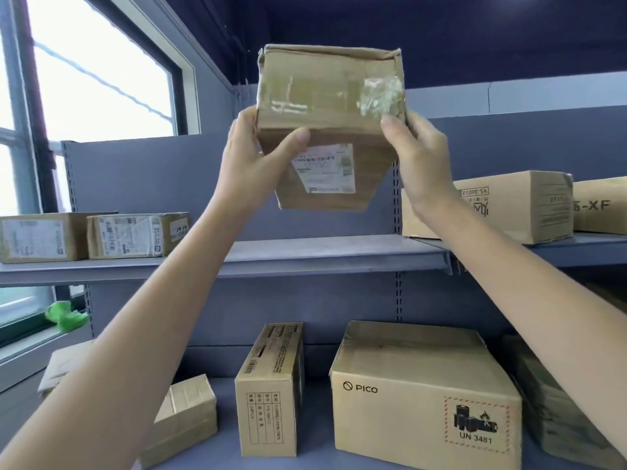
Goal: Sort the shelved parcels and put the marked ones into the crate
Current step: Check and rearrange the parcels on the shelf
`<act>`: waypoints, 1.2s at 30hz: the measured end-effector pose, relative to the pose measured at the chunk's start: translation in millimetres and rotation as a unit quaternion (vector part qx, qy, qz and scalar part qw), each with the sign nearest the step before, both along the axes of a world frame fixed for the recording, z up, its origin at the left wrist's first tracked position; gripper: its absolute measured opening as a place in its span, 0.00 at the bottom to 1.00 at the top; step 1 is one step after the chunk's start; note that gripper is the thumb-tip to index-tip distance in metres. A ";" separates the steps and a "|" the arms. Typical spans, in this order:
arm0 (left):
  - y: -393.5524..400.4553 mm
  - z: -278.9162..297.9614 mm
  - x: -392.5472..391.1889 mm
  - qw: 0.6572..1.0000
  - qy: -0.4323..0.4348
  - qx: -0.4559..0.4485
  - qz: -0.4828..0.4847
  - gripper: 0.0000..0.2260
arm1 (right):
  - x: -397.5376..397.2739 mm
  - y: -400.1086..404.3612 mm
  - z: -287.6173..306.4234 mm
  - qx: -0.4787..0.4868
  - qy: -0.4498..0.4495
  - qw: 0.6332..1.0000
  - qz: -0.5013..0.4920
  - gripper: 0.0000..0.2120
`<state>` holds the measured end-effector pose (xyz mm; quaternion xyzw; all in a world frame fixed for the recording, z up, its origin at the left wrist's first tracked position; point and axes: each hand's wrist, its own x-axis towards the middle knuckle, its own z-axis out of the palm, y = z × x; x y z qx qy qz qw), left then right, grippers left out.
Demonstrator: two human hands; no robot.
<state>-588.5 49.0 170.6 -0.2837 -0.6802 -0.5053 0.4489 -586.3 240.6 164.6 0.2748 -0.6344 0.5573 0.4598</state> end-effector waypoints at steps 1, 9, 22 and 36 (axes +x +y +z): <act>-1.6 0.0 4.3 1.000 0.009 0.000 -0.006 0.18 | 6.3 0.8 0.7 0.006 0.010 1.000 0.021 0.07; -4.9 -6.5 25.8 0.998 0.021 0.037 -0.052 0.09 | 24.6 -3.4 -8.2 0.041 0.035 0.996 0.065 0.21; -18.8 -38.6 40.6 0.984 -0.007 0.179 0.007 0.07 | 36.2 -18.7 -41.9 0.092 -0.049 0.982 0.157 0.23; -27.7 -26.9 50.5 0.994 -0.069 0.079 -0.010 0.26 | 24.5 -19.4 -69.9 0.048 -0.077 0.983 0.161 0.25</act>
